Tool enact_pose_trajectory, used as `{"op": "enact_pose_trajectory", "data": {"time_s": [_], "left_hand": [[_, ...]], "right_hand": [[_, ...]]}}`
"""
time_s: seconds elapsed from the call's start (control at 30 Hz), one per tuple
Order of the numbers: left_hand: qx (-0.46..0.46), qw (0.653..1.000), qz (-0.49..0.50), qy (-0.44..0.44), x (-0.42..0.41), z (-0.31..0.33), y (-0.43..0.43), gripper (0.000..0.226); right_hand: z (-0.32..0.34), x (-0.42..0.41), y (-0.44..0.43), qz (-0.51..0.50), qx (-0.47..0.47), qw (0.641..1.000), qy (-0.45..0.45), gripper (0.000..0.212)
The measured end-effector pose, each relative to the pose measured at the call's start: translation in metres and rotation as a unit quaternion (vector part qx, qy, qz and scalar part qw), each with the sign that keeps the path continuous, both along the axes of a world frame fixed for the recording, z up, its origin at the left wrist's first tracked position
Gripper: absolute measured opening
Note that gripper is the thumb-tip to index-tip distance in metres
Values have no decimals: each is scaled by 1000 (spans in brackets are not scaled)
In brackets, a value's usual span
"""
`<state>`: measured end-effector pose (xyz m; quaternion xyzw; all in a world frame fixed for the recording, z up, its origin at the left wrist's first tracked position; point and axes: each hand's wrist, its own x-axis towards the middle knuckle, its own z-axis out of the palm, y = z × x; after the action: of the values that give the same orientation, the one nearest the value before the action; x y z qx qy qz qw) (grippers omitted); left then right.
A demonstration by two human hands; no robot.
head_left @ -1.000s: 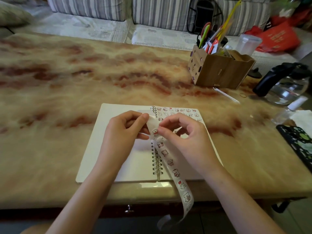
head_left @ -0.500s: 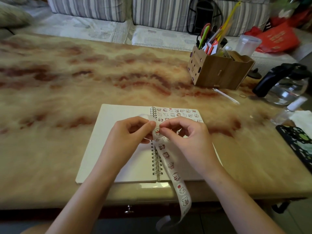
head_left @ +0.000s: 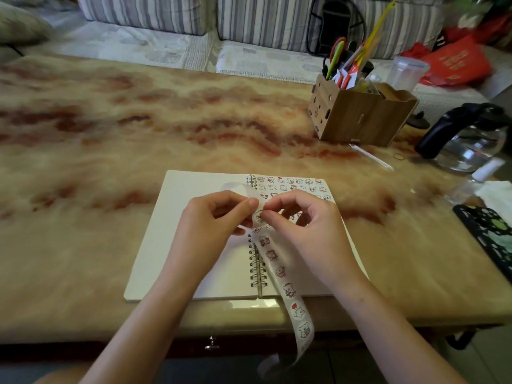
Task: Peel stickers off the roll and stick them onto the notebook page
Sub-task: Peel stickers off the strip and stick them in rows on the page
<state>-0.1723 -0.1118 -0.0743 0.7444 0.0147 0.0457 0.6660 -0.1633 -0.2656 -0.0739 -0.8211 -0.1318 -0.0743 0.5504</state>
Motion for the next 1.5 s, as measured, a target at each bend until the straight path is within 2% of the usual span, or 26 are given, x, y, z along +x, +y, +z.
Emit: {"op": "enact_pose_trajectory", "data": {"time_s": [0.17, 0.33, 0.47, 0.63, 0.73, 0.87, 1.2, 1.5], "left_hand": [[5, 1000, 1, 13, 1, -1, -1, 12], [-2, 1000, 12, 18, 1, -2, 0, 14], [-4, 1000, 21, 17, 1, -1, 1, 14], [4, 999, 36, 14, 2, -2, 3, 16], [8, 999, 39, 15, 2, -3, 5, 16], [8, 999, 37, 16, 2, -2, 5, 16], [14, 999, 34, 15, 3, -3, 4, 17], [16, 999, 34, 17, 2, -3, 5, 16]], "right_hand": [[-3, 2, 0, -4, 0, 999, 37, 6], [0, -1, 0, 1, -54, 999, -4, 8], [4, -2, -1, 10, -33, 999, 1, 7], [12, 6, -18, -12, 75, 991, 107, 3], [12, 13, -32, -40, 36, 982, 181, 1], [5, 19, -40, -68, -15, 973, 221, 1], [-1, 21, -35, -77, -15, 974, 213, 16], [-2, 20, -33, -84, -15, 975, 206, 20]]}}
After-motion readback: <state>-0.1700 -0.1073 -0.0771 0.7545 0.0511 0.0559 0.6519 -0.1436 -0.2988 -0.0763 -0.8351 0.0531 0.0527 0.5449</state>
